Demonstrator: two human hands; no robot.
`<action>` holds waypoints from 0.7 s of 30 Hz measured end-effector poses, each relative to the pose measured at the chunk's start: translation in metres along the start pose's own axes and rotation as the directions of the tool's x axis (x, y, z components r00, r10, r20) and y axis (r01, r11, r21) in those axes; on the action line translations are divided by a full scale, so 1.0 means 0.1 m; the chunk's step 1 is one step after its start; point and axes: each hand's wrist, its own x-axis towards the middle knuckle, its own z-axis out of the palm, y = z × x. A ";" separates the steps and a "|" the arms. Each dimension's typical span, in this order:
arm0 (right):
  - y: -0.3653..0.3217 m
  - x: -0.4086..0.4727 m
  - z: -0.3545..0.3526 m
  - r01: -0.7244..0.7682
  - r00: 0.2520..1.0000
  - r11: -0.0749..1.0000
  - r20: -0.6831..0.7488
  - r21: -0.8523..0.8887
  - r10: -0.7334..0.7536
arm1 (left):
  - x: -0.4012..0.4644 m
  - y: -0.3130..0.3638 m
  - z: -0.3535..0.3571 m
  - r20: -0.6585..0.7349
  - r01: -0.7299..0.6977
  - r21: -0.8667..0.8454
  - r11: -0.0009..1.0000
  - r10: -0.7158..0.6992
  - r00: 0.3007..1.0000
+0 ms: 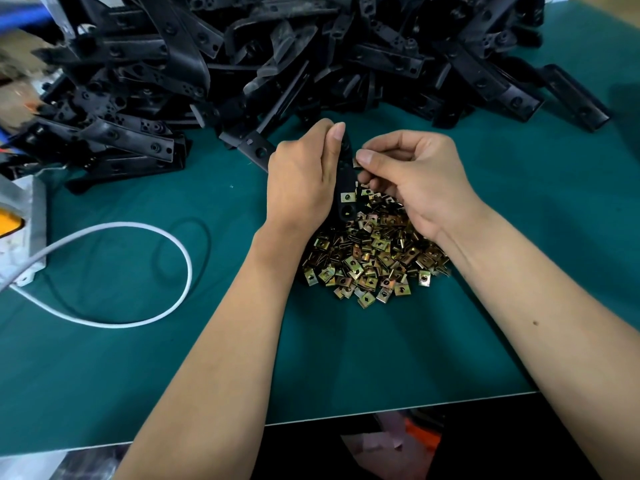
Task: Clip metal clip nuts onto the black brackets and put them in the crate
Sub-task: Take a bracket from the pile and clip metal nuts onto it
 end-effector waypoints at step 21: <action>-0.01 0.04 -0.04 0.031 1.000 0.996 0.009 -0.083 -0.030 | -0.01 0.12 0.03 -0.021 0.014 0.045 0.999 -0.013 1.000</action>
